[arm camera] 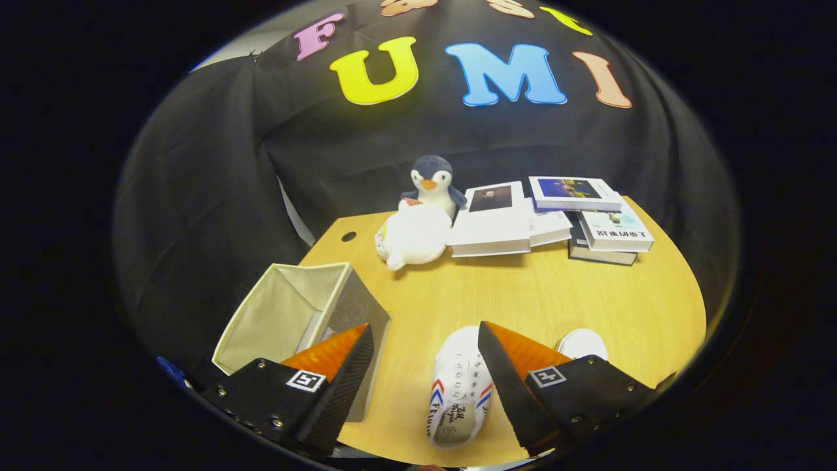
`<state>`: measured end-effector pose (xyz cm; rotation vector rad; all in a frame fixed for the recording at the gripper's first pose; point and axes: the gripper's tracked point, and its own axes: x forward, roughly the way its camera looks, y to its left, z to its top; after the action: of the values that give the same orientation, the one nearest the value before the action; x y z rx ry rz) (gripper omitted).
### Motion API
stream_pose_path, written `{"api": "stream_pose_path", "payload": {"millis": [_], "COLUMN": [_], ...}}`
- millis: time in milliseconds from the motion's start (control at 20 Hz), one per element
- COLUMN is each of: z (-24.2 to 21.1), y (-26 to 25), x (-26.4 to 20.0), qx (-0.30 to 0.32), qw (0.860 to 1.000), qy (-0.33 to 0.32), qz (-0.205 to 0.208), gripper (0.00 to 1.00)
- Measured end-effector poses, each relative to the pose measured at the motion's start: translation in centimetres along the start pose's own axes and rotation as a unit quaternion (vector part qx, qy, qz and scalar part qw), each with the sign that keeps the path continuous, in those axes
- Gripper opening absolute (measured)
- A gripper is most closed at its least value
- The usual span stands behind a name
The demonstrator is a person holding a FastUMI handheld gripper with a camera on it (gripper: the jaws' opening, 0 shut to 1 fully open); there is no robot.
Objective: Open the storage box then place both shoes into the box .Put the left shoe in first, then the right shoe, with the right side of both shoes facing outward in a uniform manner.
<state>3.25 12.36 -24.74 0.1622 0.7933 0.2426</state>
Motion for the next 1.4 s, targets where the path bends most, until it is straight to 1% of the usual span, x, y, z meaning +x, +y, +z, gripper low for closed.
{"api": "stream_pose_path", "payload": {"millis": [400, 550, 800, 1050, 1100, 1200, 1300, 1350, 1400], "z": [-5.3, -7.1, -9.8, -12.6, -12.9, -13.1, -13.5, -13.7, -13.8], "y": [-4.6, -6.2, -7.7, -8.4, -8.6, -8.4, -8.0, -7.6, -7.6], "x": [3.1, 3.6, 3.6, 4.1, 4.2, 4.4, 4.5, 4.5, 4.5], "qx": [0.015, 0.007, -0.011, -0.017, -0.016, 0.007, 0.041, 0.064, 0.084], "qw": [0.997, 0.994, 0.988, 0.98, 0.979, 0.978, 0.977, 0.975, 0.973], "qy": [0.067, 0.093, 0.141, 0.185, 0.191, 0.194, 0.201, 0.205, 0.208], "qz": [-0.032, -0.048, -0.061, -0.073, -0.076, -0.074, -0.063, -0.053, -0.052], "gripper": [0.97, 0.98, 0.98, 0.98, 0.98, 0.98, 0.93, 0.86, 0.81]}}
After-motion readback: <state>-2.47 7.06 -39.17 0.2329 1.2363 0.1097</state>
